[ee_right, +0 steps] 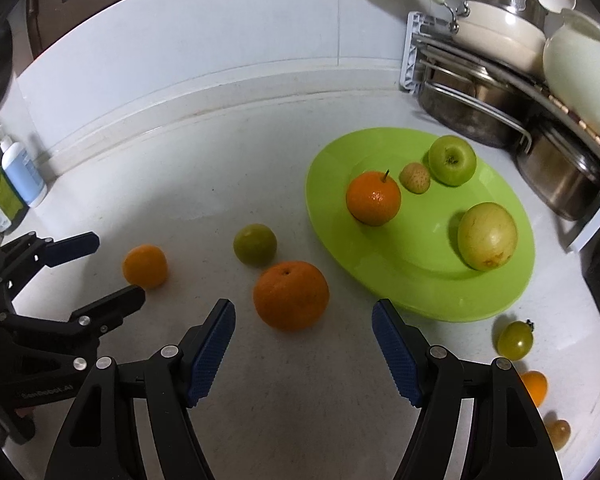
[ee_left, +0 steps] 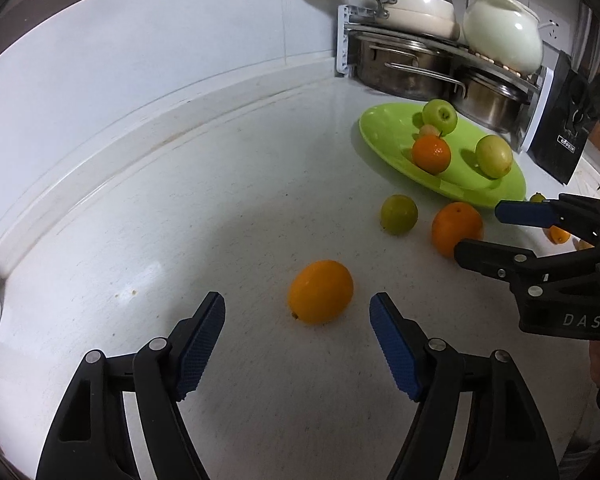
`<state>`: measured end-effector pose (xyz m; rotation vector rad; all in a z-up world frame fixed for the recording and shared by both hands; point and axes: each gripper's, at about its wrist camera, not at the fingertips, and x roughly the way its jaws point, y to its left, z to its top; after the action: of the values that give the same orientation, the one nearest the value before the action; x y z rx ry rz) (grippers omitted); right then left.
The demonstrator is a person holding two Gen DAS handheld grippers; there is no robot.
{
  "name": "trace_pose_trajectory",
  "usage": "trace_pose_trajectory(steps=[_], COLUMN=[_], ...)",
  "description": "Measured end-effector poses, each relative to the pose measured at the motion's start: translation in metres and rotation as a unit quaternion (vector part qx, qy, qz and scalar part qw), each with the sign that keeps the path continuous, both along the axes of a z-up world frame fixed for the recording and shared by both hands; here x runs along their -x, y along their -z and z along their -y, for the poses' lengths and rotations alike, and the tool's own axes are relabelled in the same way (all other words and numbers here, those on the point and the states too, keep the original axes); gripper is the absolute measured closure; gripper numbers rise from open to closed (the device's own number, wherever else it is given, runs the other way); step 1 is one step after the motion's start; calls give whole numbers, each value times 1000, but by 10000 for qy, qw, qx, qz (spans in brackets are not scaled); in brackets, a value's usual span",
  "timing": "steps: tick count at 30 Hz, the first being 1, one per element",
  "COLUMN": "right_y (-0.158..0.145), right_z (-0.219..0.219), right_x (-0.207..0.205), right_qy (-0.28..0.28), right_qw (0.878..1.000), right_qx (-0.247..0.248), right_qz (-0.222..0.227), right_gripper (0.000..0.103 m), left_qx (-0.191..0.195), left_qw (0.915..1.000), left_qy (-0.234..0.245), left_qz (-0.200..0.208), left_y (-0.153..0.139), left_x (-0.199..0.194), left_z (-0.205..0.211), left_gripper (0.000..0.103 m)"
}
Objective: Organize fruits
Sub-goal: 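Lower the left tool around the oval orange while the right tool approaches the large orange, then close the left tool on the oval orange while the right tool grasps the large orange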
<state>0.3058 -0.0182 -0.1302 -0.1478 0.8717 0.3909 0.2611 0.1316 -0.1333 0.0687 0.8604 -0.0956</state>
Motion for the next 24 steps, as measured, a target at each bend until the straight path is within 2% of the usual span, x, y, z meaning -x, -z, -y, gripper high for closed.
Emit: trace_pose_trajectory(steps=[6,15,17,20,24], right_y=[3,6,7,10,10], right_z=[-3,-9,-10,-12,-14], right_x=[-7,-13,-13,-14,-14], right_qy=[-26,-82,-122,-136,-217], right_qw=[10000,9999,9998,9997,9995], right_qx=[9,49,52,56,-2], right_qz=[-67,-143,-173,-211,-248], right_gripper=[33,44,46,49,59], left_qx=[96,152,173,202,188], left_qw=[9999,9998,9997,9997,9997], left_qy=[35,90,97,81,77], left_qz=[-50,-87,-114,-134,-139], left_y=[3,6,6,7,7], left_x=[-9,-14,-14,-15,-15], left_z=[3,8,9,8,10], left_gripper=[38,57,65,67,67])
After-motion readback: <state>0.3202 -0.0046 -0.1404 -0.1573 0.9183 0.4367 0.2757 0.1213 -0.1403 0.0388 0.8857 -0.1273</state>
